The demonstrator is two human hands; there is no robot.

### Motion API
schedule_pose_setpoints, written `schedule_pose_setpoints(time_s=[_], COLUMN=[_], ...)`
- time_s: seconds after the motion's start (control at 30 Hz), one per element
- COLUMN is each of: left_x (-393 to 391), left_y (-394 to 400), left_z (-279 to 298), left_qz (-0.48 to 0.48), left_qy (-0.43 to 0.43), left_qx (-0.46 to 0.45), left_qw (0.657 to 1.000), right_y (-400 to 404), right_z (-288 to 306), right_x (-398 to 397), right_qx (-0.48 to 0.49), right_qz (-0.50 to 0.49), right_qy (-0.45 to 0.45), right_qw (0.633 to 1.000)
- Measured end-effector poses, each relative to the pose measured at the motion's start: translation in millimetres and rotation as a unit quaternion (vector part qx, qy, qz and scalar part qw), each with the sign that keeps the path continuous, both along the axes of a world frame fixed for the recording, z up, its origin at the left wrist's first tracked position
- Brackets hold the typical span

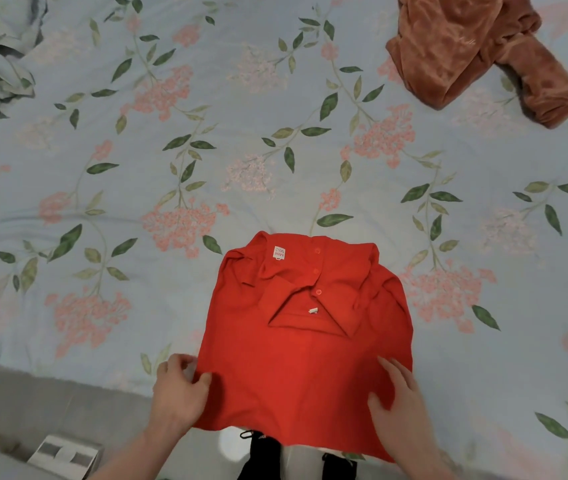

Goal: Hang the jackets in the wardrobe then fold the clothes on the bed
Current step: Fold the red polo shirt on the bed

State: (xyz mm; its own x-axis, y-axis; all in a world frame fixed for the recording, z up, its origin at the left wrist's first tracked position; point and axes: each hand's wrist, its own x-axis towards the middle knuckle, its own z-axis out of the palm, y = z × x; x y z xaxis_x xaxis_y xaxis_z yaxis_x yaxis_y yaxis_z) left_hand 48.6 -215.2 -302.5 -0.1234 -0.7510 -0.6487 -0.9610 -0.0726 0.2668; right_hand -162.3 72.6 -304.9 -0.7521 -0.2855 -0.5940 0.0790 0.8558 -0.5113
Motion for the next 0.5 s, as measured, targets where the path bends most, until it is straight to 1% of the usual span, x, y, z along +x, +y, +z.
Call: schedule_pose_setpoints(time_s=[0.07, 0.13, 0.2, 0.33, 0.43, 0.5], left_x=[25.7, 39.6, 38.6, 32.6, 29.4, 25.8], left_y=[8.4, 18.9, 28.6, 34.7, 34.0, 35.1], left_z=[-3.4, -2.7, 3.6, -0.5, -5.5, -6.1], left_qz=[0.030, 0.053, 0.074, 0.137, 0.137, 0.135], left_qy=[-0.019, -0.021, -0.008, 0.021, 0.016, 0.032], left_qx=[0.038, 0.070, 0.079, 0.114, 0.142, 0.146], left_qw=[0.999, 0.996, 0.994, 0.984, 0.980, 0.979], right_y=[16.2, 31.2, 43.5, 55.7, 50.4, 44.7], right_z=[4.7, 10.9, 12.3, 6.0, 6.1, 4.3], right_x=[11.5, 19.4, 26.2, 31.0, 24.4, 18.8], right_qx=[0.029, 0.069, 0.095, 0.087, 0.082, 0.090], right_qz=[-0.078, -0.120, -0.142, -0.180, -0.200, -0.200], right_qy=[-0.023, -0.046, -0.064, -0.114, -0.151, -0.151], right_qw=[0.996, 0.989, 0.983, 0.973, 0.964, 0.964])
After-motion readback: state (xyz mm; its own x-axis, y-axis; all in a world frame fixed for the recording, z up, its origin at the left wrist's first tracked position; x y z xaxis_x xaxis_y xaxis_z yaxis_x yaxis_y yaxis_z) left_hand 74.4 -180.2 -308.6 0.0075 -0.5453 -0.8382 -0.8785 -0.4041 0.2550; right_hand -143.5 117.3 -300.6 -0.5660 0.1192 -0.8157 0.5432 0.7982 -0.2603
